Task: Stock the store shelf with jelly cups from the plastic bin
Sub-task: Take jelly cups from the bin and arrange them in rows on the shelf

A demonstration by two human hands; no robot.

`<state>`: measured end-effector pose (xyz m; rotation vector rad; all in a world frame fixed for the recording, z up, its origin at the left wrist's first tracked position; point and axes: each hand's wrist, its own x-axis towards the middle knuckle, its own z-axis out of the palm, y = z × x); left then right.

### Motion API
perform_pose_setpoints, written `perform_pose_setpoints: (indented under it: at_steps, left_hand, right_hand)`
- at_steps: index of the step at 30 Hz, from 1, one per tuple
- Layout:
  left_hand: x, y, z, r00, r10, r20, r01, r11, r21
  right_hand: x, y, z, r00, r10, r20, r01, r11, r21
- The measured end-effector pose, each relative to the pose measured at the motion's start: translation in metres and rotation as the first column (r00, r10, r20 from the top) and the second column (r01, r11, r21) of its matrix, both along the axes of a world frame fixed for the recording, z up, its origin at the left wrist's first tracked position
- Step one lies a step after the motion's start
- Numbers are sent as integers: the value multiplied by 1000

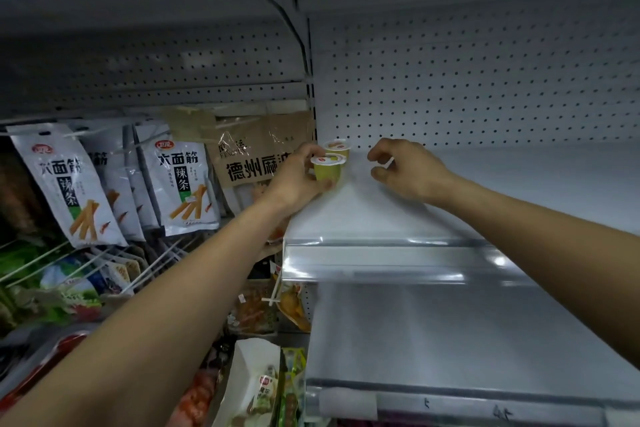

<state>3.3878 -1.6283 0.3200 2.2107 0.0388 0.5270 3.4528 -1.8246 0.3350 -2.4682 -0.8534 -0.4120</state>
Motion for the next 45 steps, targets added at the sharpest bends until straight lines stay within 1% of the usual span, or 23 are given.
perform_pose_setpoints:
  at_steps: [2,5,6,8,10,12,14,16,18,20,22,24,26,27,29,31,33,35,38,40,42,44,45]
  left_hand:
    - [-14,-1,6,1000,17,-24,-17,1000,-15]
    - [-49,-5,8,991,128,37,-128,992,-4]
    - [-63,-7,5,985,158,62,-160,987,21]
    - [-94,-9,-6,971,201,127,-218,966,137]
    - [-124,-7,-22,958,216,187,-258,935,243]
    - [-152,-4,-39,955,214,204,-268,919,289]
    - [-181,-2,-61,959,217,184,-266,911,316]
    - [-209,-1,-86,968,214,129,-246,904,349]
    - [-233,1,-117,978,202,44,-203,903,379]
    - [-251,4,-148,979,193,-66,-157,922,354]
    - [-269,8,-193,960,174,-218,-117,960,255]
    - [-287,10,-242,915,137,-379,-120,990,70]
    - [-305,8,-290,847,110,-520,-202,972,-123]
    - [-313,6,-312,812,108,-574,-250,952,-175]
    - [-324,0,-354,731,98,-675,-330,917,-225]
    - [-331,-4,-393,654,64,-754,-418,861,-289]
    - [-328,-6,-431,597,64,-800,-480,827,-292]
    - [-318,-3,-468,561,112,-820,-507,829,-234]
    - [-294,5,-512,551,257,-794,-542,834,-106]
    - [-276,7,-524,563,314,-764,-518,855,-31]
    - [-261,9,-532,558,324,-764,-434,898,64]
    - [-251,10,-541,509,358,-783,-310,925,221]
    - [-247,10,-546,486,384,-785,-254,921,294]
  right_hand:
    - [-16,-5,1,994,5,106,5,995,-96]
    - [-47,-10,1,973,36,226,-5,991,-135]
    - [-58,-11,-1,963,38,268,-3,991,-133]
    - [-83,-11,-6,939,41,343,-2,994,-112]
    - [-112,-11,-16,925,65,374,-39,996,-75]
    - [-141,-10,-30,916,97,388,-85,995,-48]
    - [-168,-8,-49,906,137,400,-118,990,-71]
    - [-192,-4,-74,902,173,396,-144,984,-103]
    - [-216,-2,-108,920,201,336,-163,977,-138]
    - [-235,-1,-139,952,213,220,-179,970,-165]
    - [-253,1,-183,970,238,59,-221,954,-203]
    - [-267,2,-230,955,245,-166,-277,938,-208]
    - [-280,1,-276,896,210,-391,-307,929,-205]
    - [-286,1,-298,856,179,-486,-315,925,-213]
    - [-295,1,-339,775,129,-619,-329,918,-221]
    - [-298,4,-382,688,67,-723,-316,924,-215]
    - [-296,9,-427,561,-18,-828,-256,947,-195]
    - [-293,14,-470,434,-86,-897,-148,975,-166]
    - [-291,27,-521,320,-135,-938,-5,990,-144]
    - [-293,40,-547,221,-178,-959,96,982,-160]
    - [-297,53,-571,132,-191,-973,210,964,-161]
    - [-300,68,-594,81,-196,-977,304,939,-163]
    - [-301,75,-602,69,-202,-977,338,926,-168]
